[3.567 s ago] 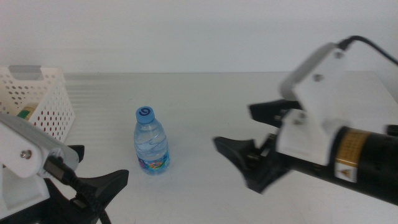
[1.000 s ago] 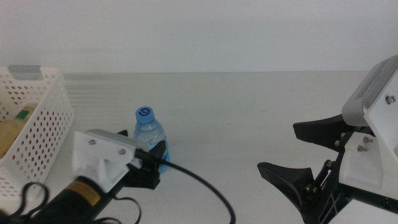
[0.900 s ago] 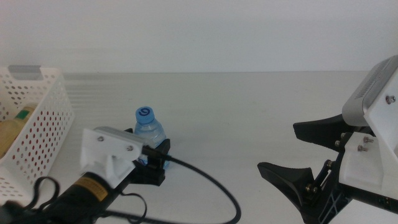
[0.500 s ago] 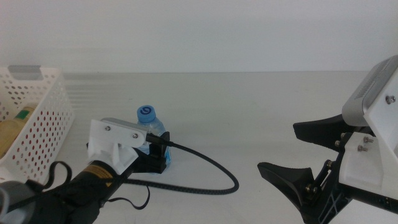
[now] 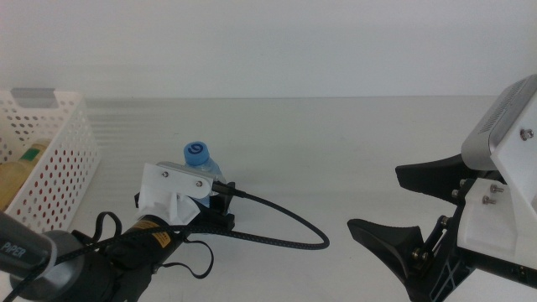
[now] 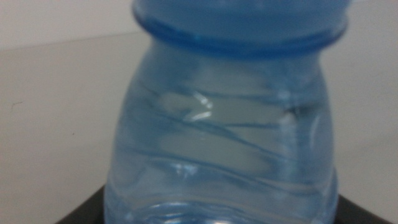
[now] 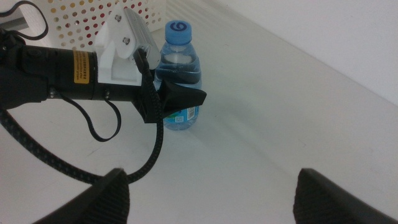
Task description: Use arms to grab the bottles and put them into the dustbin to the left of the table.
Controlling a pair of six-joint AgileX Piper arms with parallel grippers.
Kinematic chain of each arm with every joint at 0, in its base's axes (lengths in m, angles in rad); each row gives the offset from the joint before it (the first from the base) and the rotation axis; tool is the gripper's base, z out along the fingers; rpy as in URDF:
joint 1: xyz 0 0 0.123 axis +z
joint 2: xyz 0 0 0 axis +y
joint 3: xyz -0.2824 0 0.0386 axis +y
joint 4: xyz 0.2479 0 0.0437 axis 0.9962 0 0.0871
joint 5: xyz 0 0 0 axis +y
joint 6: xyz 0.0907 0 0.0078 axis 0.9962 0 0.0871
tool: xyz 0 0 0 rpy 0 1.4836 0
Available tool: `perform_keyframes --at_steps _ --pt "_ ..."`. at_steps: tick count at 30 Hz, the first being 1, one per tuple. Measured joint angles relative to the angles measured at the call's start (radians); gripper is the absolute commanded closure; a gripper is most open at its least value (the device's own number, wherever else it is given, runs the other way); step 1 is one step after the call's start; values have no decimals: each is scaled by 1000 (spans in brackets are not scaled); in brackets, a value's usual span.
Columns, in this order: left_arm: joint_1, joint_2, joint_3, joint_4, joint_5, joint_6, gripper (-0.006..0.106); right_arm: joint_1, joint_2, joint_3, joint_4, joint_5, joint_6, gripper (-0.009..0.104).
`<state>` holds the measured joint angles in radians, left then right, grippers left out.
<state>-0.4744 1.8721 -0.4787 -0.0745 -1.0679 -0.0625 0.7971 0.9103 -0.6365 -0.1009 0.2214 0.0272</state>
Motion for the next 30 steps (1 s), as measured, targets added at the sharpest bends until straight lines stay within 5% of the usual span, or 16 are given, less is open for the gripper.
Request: perform_keyframes --at_steps 5,8,15,30 --pt "0 -28 35 3 1 -2 93 0 0 0 0 0 0 17" --pt "0 -85 93 15 17 -4 104 0 0 0 0 0 0 17" --pt "0 -322 169 21 114 -25 104 0 0 0 0 0 0 17" --pt "0 -772 -4 21 1059 -30 104 0 0 0 0 0 0 17"
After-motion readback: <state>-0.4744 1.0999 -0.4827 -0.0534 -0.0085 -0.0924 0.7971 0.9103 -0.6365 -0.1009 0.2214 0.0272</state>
